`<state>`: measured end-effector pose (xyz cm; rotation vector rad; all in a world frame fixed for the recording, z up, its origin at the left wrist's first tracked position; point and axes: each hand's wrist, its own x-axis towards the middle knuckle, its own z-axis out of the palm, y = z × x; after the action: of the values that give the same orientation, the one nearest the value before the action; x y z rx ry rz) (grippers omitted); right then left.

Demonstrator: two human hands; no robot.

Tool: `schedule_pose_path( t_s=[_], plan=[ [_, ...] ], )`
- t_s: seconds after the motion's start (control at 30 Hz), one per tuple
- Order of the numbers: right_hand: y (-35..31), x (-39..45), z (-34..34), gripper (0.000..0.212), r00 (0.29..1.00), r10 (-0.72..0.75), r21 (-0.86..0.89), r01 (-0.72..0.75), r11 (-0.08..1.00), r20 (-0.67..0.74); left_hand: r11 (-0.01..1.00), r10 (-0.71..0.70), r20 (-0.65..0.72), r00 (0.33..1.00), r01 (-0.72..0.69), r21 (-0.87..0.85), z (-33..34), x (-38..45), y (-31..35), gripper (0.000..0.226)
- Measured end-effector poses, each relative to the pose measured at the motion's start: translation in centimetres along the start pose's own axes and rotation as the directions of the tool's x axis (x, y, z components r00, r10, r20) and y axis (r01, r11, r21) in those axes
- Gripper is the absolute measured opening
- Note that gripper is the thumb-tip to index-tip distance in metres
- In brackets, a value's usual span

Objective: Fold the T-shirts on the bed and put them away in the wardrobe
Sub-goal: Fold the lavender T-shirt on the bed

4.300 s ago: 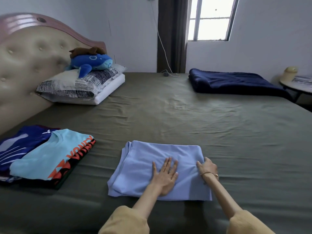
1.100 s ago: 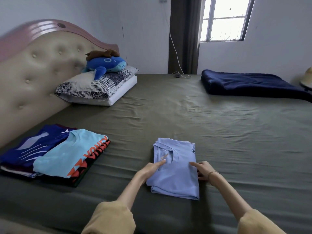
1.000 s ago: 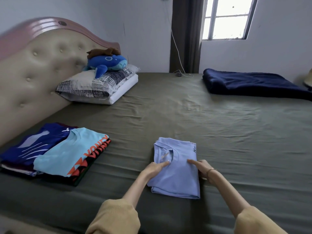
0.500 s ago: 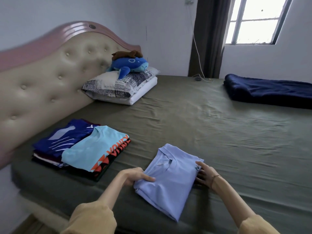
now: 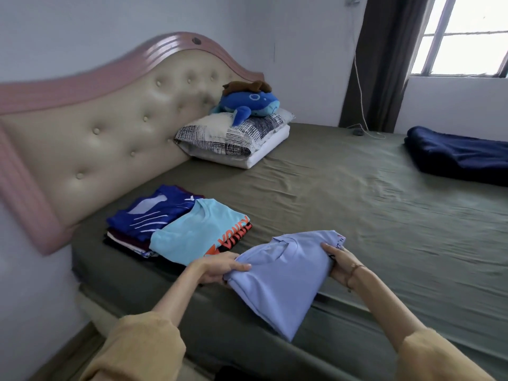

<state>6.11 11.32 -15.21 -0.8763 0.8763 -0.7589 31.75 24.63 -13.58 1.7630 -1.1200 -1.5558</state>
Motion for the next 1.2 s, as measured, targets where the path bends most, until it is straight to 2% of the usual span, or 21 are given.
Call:
schedule_pose_path(
  t_s=[0.1,0.2,0.33,0.5,0.63,0.73,0.9,1.03,1.13,1.2],
  plan=[
    [-1.2,1.5,3.3,0.039,0.999,-0.007,0.009,0.007,1.0,0.036,0.997,0.072,-0.174,0.982,-0.074,-0.007,-3.4,-1.6,1.3,0.026],
    [-2.8,3.6,7.9,0.039,0.993,-0.016,0.04,0.011,0.999,0.119,0.99,0.121,-0.341,0.932,-0.136,-0.021,-7.6,-3.4,2.2,0.037],
    [-4.6,6.5,14.3,0.039,0.976,-0.034,0.077,0.018,0.997,0.214,0.945,0.153,-0.528,0.835,-0.279,-0.168,-12.3,-5.5,3.1,0.025],
    [-4.5,9.9,21.9,0.036,0.957,0.028,0.064,-0.049,0.997,0.289,0.866,0.071,-0.731,0.679,-0.406,-0.293,-17.7,-6.6,1.3,0.012],
    [-1.7,12.5,23.9,0.035,0.963,0.081,-0.003,-0.083,0.997,0.257,0.855,-0.038,-0.772,0.634,-0.38,-0.354,-19.0,-6.4,-1.5,0.025],
    [0.4,13.4,23.0,0.021,0.977,0.09,-0.015,-0.088,0.996,0.196,0.873,-0.079,-0.777,0.624,-0.333,-0.357,-17.6,-5.1,-3.7,0.01],
    [2.0,15.2,20.9,0.036,0.987,0.104,-0.11,-0.09,0.99,0.122,0.977,-0.042,-0.857,0.514,-0.159,-0.143,-15.5,-2.9,-5.5,0.024],
    [2.7,15.5,19.8,0.033,0.997,0.052,-0.207,-0.041,0.978,0.049,0.998,0.032,-0.878,0.477,-0.069,-0.001,-14.4,-1.8,-5.9,0.024],
    [3.4,15.4,19.4,0.034,1.0,0.01,-0.305,-0.017,0.952,-0.024,0.996,0.048,-0.928,0.369,-0.09,0.015,-13.3,-1.1,-6.1,0.028],
    [3.6,15.7,19.3,0.034,0.997,0.017,-0.351,-0.042,0.936,-0.073,0.995,0.047,-0.963,0.264,-0.094,0.022,-12.5,-0.8,-6.0,0.029]
  ],
)
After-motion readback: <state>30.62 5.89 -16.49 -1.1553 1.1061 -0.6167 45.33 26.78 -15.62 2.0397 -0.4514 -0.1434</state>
